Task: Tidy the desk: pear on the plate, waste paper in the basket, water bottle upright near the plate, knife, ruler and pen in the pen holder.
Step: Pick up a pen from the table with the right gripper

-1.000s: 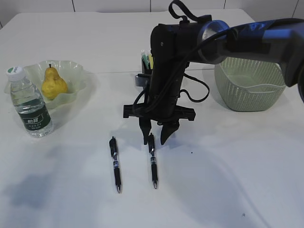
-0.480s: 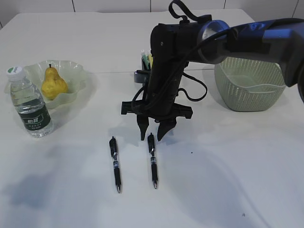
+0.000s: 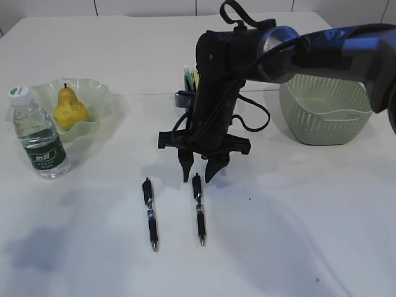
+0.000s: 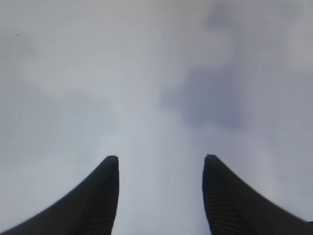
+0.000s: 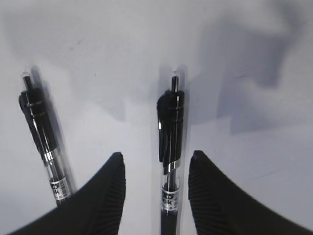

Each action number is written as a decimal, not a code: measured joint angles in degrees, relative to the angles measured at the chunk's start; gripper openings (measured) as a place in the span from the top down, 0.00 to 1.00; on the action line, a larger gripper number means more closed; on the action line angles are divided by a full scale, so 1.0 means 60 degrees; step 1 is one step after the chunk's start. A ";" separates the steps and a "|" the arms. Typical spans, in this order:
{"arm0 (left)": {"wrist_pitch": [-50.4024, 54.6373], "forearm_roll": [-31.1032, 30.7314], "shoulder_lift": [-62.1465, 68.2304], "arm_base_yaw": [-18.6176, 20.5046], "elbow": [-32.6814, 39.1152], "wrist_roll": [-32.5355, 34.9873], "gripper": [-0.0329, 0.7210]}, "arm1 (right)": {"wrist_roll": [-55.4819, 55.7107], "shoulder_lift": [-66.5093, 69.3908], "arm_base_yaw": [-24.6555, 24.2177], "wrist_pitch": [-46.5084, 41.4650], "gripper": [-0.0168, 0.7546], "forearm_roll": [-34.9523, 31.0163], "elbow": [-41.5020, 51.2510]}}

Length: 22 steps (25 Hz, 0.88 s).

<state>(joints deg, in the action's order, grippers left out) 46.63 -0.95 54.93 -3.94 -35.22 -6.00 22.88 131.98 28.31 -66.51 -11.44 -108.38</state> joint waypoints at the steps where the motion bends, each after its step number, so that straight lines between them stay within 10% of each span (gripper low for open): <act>1: 0.0000 0.0000 0.0000 0.0000 0.0000 0.0000 0.45 | 0.0000 0.0000 0.0000 0.0017 0.52 0.0005 0.0000; 22: 0.0056 0.0000 0.0000 0.0000 0.0000 0.0000 0.45 | 0.0034 0.0342 0.0000 -0.0014 0.52 0.0080 -0.0060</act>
<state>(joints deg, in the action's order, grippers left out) 46.96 -0.95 54.93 -3.94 -35.22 -6.00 23.08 134.03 28.31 -66.59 -10.96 -108.73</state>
